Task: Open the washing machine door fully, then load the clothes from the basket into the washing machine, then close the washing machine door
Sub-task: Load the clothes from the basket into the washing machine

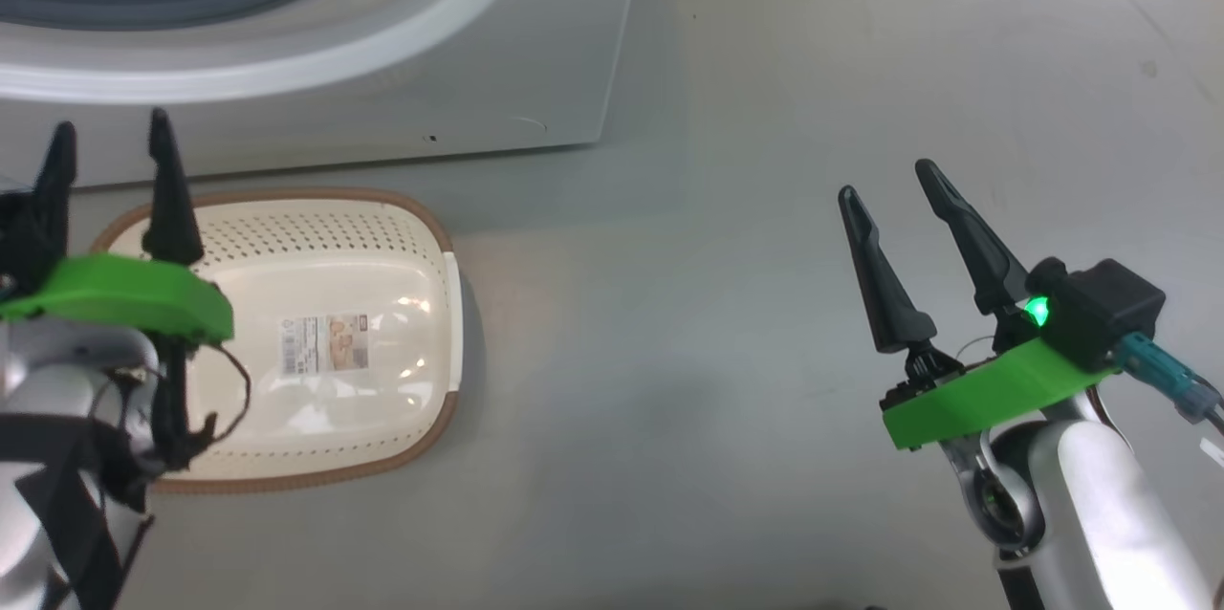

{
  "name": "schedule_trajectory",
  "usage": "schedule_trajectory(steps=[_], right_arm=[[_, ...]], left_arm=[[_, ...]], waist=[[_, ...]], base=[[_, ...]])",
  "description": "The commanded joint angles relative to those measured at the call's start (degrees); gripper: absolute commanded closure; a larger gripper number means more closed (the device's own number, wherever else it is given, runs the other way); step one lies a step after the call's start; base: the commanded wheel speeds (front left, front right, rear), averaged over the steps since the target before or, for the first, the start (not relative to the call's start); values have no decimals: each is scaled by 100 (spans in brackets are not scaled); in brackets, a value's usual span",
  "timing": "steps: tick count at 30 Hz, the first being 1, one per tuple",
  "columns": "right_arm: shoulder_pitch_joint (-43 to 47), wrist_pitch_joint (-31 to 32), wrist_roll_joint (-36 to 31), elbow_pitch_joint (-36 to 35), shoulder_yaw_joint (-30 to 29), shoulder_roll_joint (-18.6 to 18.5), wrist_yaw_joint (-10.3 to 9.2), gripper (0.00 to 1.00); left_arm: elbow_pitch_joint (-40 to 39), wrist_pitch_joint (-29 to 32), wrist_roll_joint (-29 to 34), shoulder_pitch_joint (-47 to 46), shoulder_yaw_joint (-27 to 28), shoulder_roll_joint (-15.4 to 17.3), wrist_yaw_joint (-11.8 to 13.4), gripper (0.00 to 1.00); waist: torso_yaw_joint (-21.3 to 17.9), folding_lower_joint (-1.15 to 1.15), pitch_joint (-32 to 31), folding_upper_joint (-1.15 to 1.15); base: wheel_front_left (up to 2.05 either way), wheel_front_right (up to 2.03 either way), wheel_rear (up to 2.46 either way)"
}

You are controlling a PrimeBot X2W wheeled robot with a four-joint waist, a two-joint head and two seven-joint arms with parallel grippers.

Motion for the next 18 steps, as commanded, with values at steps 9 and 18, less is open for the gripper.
schedule_trajectory(steps=[9, 18], right_arm=[[-531, -411, 359, 196, 333, -37, -16, 0], [-823, -620, 666, 490, 518, -37, -16, 0]], left_arm=[[753, 873, -135, -1717, 368, 907, 513, 0], [1338, 1903, -121, -3162, 317, 1550, 74, 0]], waist=[[-584, -1, 880, 0], [-894, -1, 1365, 0]], base=[[0, 0, 0], [0, 0, 0]])
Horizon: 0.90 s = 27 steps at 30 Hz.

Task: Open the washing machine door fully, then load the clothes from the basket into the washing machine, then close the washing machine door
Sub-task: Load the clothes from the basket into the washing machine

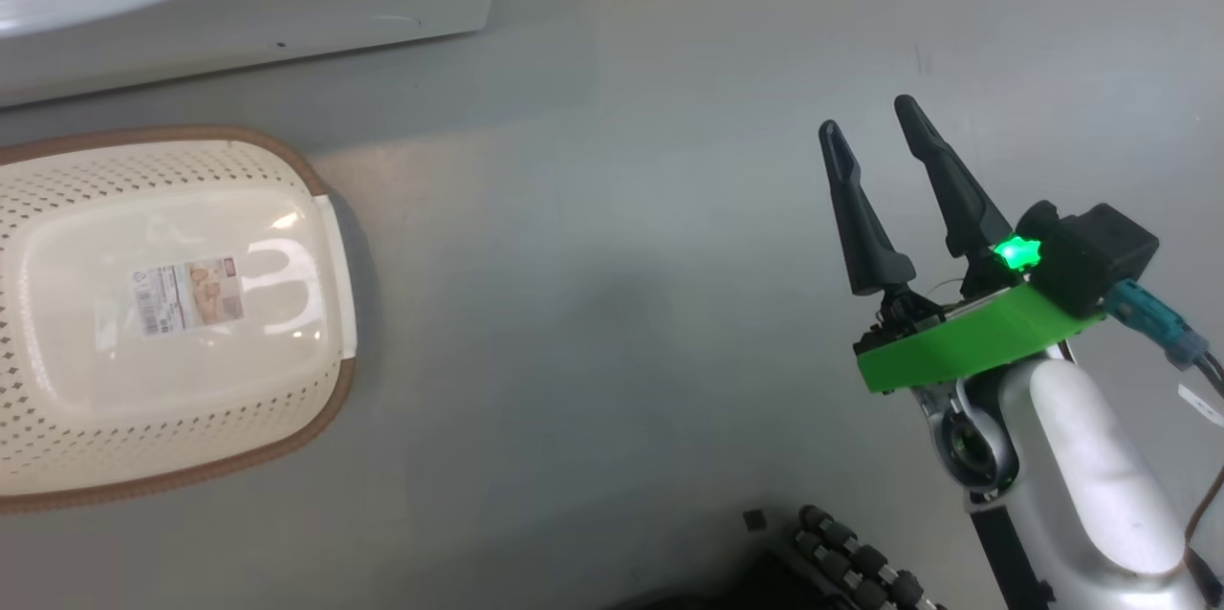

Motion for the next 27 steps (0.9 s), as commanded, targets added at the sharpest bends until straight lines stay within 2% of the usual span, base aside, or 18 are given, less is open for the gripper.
schedule_trajectory(steps=[1, 6, 14, 22, 23, 24, 25, 26, 27], right_arm=[[-40, -68, 62, -121, 130, -36, -16, 0], [-150, -98, 189, -38, 199, -36, -16, 0], [-251, -105, 365, -114, 289, -36, -16, 0], [-301, -105, 495, -151, 374, -36, -16, 0], [-305, -105, 504, -155, 378, -36, -16, 0], [-305, -105, 504, -155, 378, -36, -16, 0], [-309, -105, 514, -159, 385, -36, -16, 0], [-317, -106, 526, -164, 397, -36, -16, 0], [-324, -106, 536, -169, 404, -36, -16, 0]], left_arm=[[-90, 143, -7, -286, 198, 410, 80, 0], [67, 713, 56, -871, 78, 660, -85, 0], [239, 1436, 157, -1562, -100, 846, -173, 0], [405, 2009, 270, -1972, -259, 962, -134, 0], [416, 2067, 273, -2017, -273, 971, -139, 20], [416, 2067, 273, -2017, -273, 971, -139, 20], [408, 2094, 289, -2068, -289, 984, -150, 87], [388, 2100, 317, -2124, -305, 1005, -162, 100], [378, 2105, 345, -2172, -322, 1021, -170, 100]], waist=[[-126, -1, 143, 0], [-242, -1, 315, 0], [-408, -1, 583, 0], [-578, -1, 747, 0], [-590, -1, 762, 0], [-590, -1, 762, 0], [-605, -1, 780, 0], [-624, -1, 802, 0], [-636, -1, 817, 0]], base=[[0, 0, 0], [0, 0, 0], [0, 0, 0], [0, 0, 0], [0, 0, 0], [0, 0, 0], [0, 0, 0], [0, 0, 0], [0, 0, 0]])
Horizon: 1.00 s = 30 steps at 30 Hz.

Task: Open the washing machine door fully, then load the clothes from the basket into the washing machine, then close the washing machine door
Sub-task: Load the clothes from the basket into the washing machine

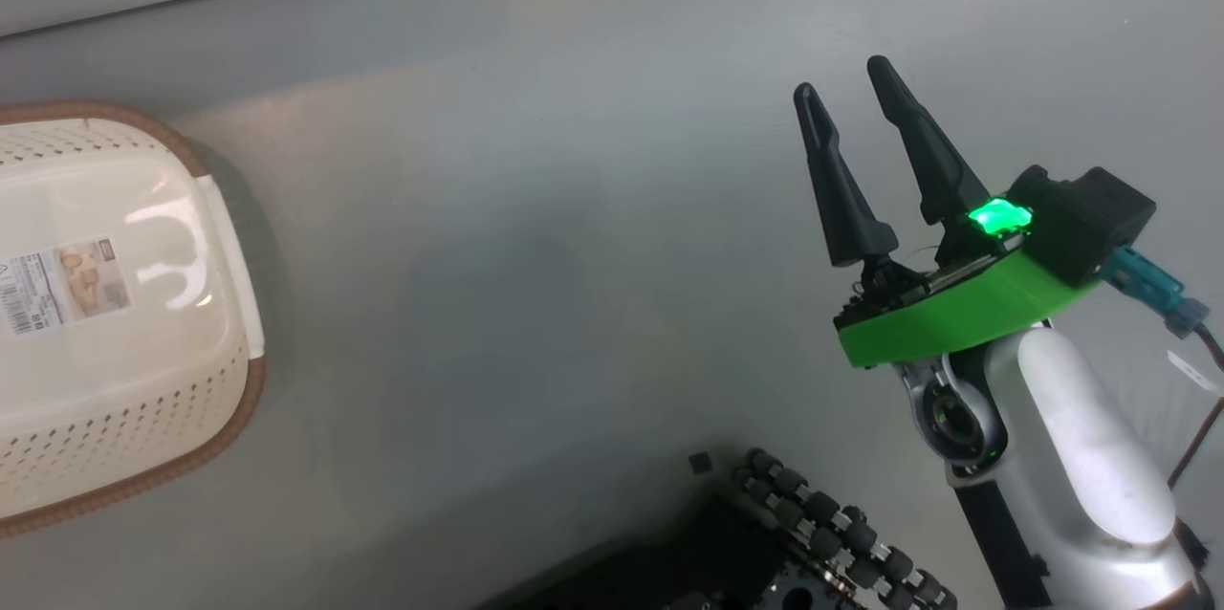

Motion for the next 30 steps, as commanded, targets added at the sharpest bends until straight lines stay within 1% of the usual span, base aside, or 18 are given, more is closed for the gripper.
schedule_trajectory(steps=[1, 6, 11, 17, 21, 24, 26, 28, 29, 30], right_arm=[[45, -52, 50, -174, 90, -38, -16, 0], [-12, -52, 170, -212, 199, -38, -16, 0], [-72, -52, 273, -259, 297, -38, -16, 0], [-100, -52, 394, -267, 425, -38, -16, 0], [-55, -52, 391, -249, 403, -38, -16, 0], [-22, -52, 378, -250, 390, -38, -16, 0], [-7, -52, 374, -247, 392, -38, -16, 0], [0, -52, 371, -246, 392, -38, -16, 0], [3, -52, 368, -242, 386, -38, -16, 0], [0, -52, 368, -239, 377, -38, -16, 0]], left_arm=[[-194, -11, 55, -230, 169, 360, -6, 100], [-265, -396, 270, -611, 140, 498, -132, 100], [-255, -807, 483, -981, 138, 718, -295, 100], [-233, -1446, 723, -1378, 154, 861, -387, 100], [-143, -1861, 802, -1538, 170, 787, -342, 100], [25, -1895, 716, -1620, 246, 669, -223, 100], [139, -1811, 667, -1663, 244, 620, -219, 100], [208, -1791, 565, -1692, 297, 541, -190, 55], [253, -1717, 514, -1694, 314, 490, -146, 2], [261, -1666, 514, -1697, 288, 466, -141, 0]], waist=[[-19, 0, 25, 0], [-153, 0, 195, 0], [-382, 0, 421, 0], [-634, 0, 660, 0], [-645, 0, 698, 0], [-625, 0, 722, 0], [-618, 0, 725, 0], [-617, 0, 728, 0], [-611, 0, 729, 0], [-601, 0, 735, 0]], base=[[0, 0, 0], [0, 0, 0], [0, 0, 0], [0, 0, 0], [0, 0, 0], [0, 0, 0], [0, 0, 0], [0, 0, 0], [0, 0, 0], [0, 0, 0]])
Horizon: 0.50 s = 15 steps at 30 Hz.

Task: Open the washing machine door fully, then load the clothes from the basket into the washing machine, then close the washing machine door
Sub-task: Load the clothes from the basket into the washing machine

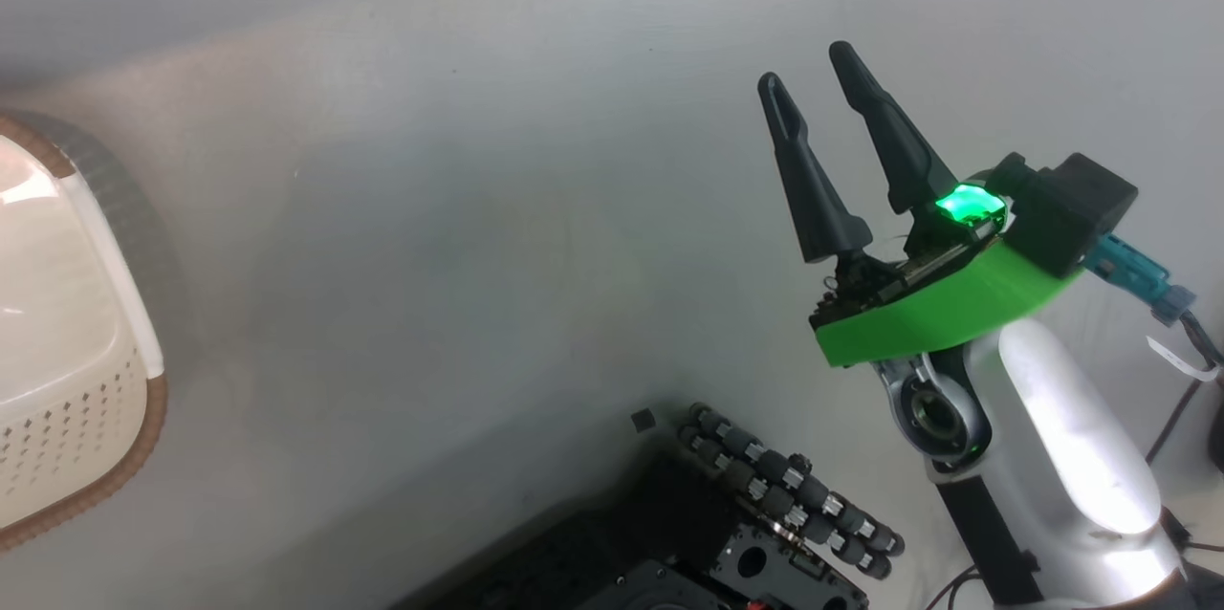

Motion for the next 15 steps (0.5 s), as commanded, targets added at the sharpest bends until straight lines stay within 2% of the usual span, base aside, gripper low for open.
schedule_trajectory(steps=[1, 6, 15], right_arm=[[190, -37, 7, -121, 16, -44, -16, 0], [71, -37, 22, -177, 53, -44, -16, 0], [25, -37, -115, -152, -106, -44, -16, 0]], left_arm=[[-150, 78, -18, -151, 115, 138, 33, 0], [-301, 143, -201, -12, 229, 100, 184, 0], [-595, -211, -357, 475, 271, 50, 186, 0]], waist=[[18, 0, 11, 0], [78, 0, 39, 0], [364, 0, -109, 0]], base=[[0, 0, 0], [0, 0, 0], [0, 0, 0]])
